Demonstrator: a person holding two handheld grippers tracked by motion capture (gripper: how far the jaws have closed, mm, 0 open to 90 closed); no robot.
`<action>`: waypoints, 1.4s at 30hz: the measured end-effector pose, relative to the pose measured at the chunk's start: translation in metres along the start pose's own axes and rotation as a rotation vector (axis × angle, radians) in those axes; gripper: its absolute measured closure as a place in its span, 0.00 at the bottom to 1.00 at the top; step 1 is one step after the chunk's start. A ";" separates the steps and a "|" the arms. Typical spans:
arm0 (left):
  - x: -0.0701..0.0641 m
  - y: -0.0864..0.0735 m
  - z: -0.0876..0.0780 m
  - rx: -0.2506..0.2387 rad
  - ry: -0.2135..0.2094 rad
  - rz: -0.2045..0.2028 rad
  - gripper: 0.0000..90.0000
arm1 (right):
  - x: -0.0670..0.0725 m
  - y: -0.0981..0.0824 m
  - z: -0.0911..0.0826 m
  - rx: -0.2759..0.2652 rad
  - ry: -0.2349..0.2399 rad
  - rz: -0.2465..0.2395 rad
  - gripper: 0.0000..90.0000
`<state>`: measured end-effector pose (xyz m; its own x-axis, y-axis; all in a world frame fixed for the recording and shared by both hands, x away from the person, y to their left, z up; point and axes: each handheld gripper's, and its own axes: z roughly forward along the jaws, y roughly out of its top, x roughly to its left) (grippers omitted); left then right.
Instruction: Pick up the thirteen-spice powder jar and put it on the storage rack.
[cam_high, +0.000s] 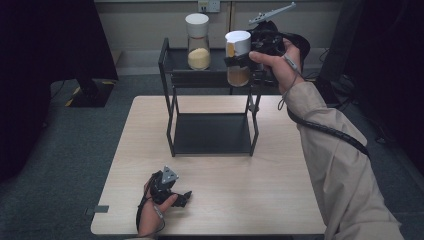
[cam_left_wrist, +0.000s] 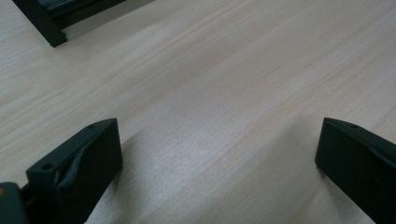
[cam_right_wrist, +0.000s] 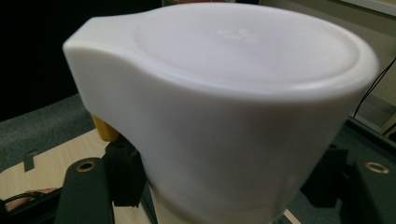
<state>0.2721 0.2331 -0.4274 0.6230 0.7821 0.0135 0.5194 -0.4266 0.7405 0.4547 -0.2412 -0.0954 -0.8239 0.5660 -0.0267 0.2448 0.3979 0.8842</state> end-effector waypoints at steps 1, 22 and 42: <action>0.000 0.000 0.000 0.000 0.000 0.000 0.00 | 0.000 0.001 0.001 -0.001 0.002 0.002 0.34; 0.000 0.000 0.000 -0.001 -0.001 -0.001 0.00 | -0.016 0.007 0.013 -0.072 -0.074 0.044 0.34; 0.000 0.000 0.000 0.000 -0.001 -0.001 0.00 | -0.014 0.001 0.025 -0.077 -0.149 0.060 0.34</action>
<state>0.2722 0.2332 -0.4274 0.6234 0.7818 0.0122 0.5195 -0.4259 0.7408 0.4790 -0.2308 -0.1055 -0.7227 0.6902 -0.0367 0.2464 0.3069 0.9193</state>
